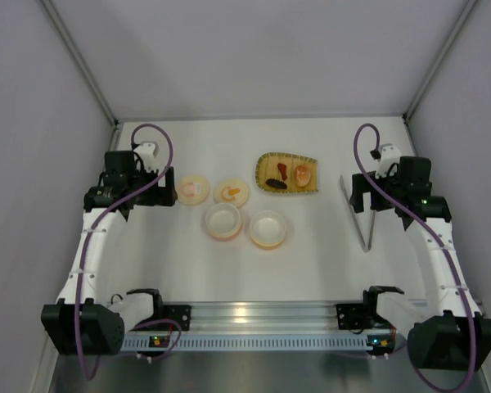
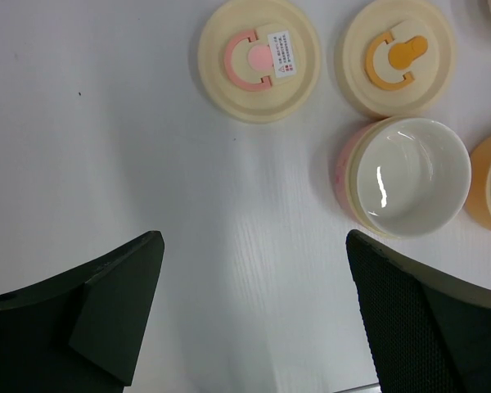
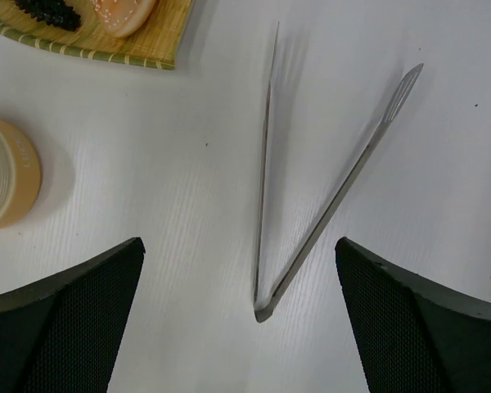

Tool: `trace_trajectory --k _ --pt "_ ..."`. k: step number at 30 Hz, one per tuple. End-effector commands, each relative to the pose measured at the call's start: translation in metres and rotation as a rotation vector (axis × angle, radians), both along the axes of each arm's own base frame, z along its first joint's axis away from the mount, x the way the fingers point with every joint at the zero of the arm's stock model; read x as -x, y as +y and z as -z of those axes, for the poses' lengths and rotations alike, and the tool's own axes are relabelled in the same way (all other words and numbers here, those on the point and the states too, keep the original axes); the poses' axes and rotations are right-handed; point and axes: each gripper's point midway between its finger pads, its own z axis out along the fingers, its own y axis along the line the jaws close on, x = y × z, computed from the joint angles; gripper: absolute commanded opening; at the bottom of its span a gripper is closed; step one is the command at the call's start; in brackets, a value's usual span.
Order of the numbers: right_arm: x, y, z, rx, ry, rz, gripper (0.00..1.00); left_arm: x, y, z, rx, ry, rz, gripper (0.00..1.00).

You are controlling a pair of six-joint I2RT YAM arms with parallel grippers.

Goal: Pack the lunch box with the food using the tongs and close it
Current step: Pick up the clamp at the center of the board.

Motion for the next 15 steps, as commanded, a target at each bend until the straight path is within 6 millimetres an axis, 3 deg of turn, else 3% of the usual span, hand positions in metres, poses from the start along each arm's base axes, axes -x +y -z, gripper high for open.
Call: trace_trajectory --k 1,15 --pt "0.002 -0.003 -0.006 -0.012 0.006 0.018 0.99 -0.005 0.003 -0.01 -0.015 -0.046 -0.009 0.98" --pt "0.017 -0.036 0.018 0.153 0.176 0.091 0.99 -0.003 0.0 -0.016 -0.027 -0.043 0.042 0.98"
